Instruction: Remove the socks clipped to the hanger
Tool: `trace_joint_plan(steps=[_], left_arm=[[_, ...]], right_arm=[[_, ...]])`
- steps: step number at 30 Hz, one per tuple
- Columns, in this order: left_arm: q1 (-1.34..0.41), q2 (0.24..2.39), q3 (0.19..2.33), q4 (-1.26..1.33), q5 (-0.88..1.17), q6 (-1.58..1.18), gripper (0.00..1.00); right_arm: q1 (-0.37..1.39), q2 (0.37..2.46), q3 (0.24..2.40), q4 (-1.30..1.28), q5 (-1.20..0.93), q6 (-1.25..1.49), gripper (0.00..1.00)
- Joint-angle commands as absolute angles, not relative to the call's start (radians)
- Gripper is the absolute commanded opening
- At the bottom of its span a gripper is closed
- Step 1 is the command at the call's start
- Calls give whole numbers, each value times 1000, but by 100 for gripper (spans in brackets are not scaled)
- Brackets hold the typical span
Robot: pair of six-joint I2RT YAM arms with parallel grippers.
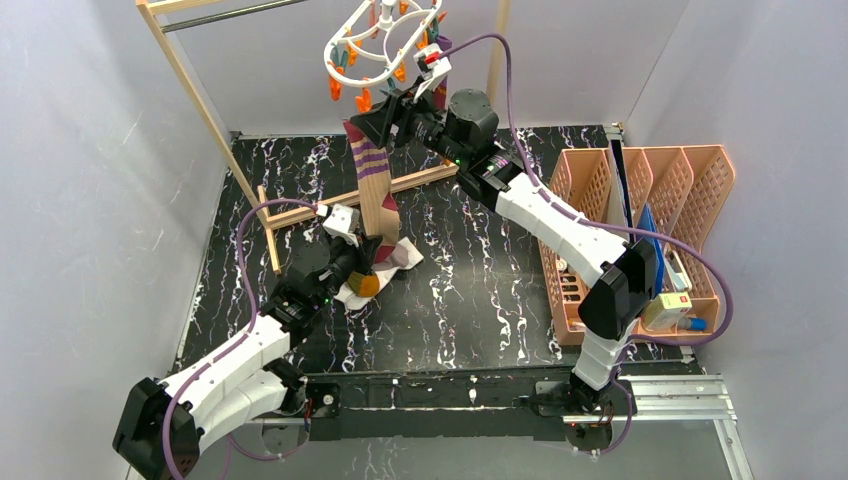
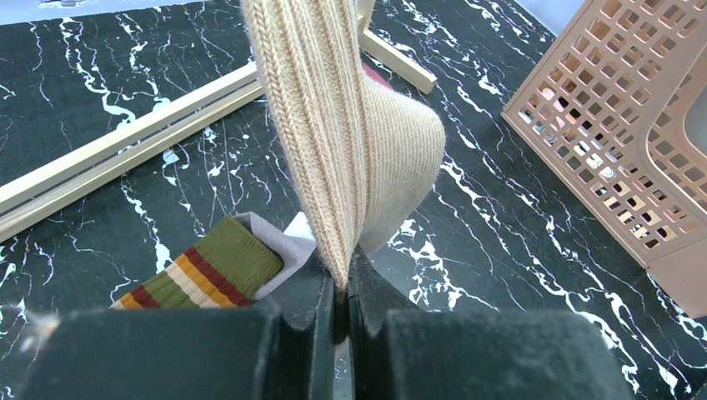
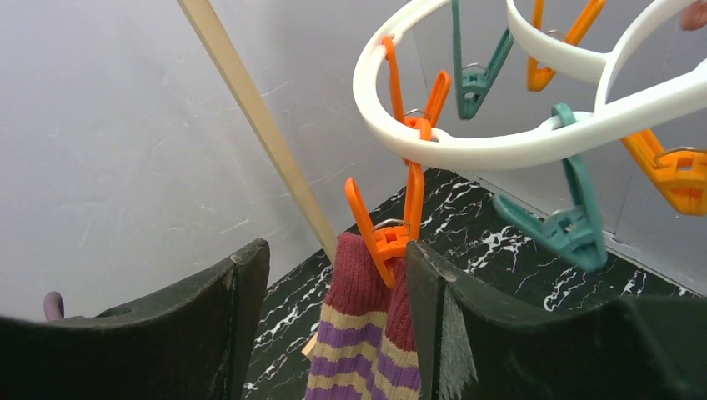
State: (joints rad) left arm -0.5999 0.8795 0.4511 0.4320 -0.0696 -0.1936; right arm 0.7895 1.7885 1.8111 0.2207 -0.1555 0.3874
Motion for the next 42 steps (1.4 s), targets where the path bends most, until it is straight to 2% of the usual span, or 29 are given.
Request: trace_joint_plan(steps=[1, 12, 21, 30, 42], left_arm=[[-609, 862, 469, 410, -76, -183, 0], [-611, 862, 472, 406, -75, -178, 0], [-612, 862, 474, 400, -73, -178, 0], [-618, 861, 474, 396, -77, -178, 0], [-621, 859, 476, 389, -79, -172, 0]], right_arm=[[789, 1803, 1877, 294, -134, 372, 68], [788, 1759, 1780, 323, -80, 358, 67], [788, 1756, 1781, 309, -55, 345, 68], [788, 1800, 1847, 319, -68, 354, 68], [788, 1874, 1949, 307, -87, 370, 60]])
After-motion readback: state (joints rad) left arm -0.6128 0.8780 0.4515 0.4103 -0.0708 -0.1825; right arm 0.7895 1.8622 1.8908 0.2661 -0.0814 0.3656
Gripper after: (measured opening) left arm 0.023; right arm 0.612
